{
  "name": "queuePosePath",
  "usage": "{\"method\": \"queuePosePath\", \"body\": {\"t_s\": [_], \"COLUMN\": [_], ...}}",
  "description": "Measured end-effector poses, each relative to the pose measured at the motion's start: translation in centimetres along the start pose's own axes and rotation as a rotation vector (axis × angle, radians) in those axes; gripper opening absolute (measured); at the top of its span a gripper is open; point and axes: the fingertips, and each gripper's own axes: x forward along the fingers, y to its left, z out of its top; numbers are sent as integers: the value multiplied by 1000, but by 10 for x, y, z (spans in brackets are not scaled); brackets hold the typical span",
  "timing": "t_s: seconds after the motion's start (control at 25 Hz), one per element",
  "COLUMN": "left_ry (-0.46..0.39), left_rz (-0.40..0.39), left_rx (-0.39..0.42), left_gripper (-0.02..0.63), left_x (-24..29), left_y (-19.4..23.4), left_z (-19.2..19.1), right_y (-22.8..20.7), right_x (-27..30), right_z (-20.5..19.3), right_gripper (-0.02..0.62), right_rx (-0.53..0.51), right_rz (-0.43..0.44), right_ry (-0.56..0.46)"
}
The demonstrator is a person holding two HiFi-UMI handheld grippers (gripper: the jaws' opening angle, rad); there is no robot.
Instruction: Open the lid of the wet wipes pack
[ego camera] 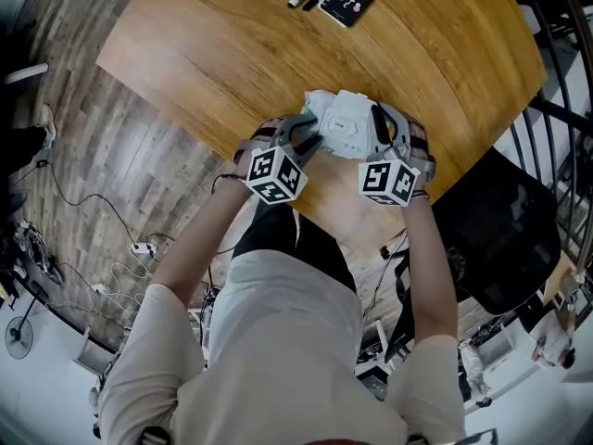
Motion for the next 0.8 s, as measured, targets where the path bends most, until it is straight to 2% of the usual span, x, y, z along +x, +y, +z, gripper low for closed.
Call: {"method": "queuePosePath", "body": {"t_s": [0.2,0.48,0.8], "left_ry": [23,-18,-98], "left_rz": [-9,20,112], "left_rx": [-13,-27,-93], "left_gripper": [166,164,149], "left_x": [-10,-45,-98], "left_y": [-4,-7,-16], "left_z": [5,37,79], "right_y": [-2,-8,-27], "right_x": [-16,-64,-141], "right_z": [12,28,33], "right_gripper": [40,41,41], "right_rx": [5,43,227], "right_rz": [12,-7,-64], "right_ry": [-6,-26,-67]}}
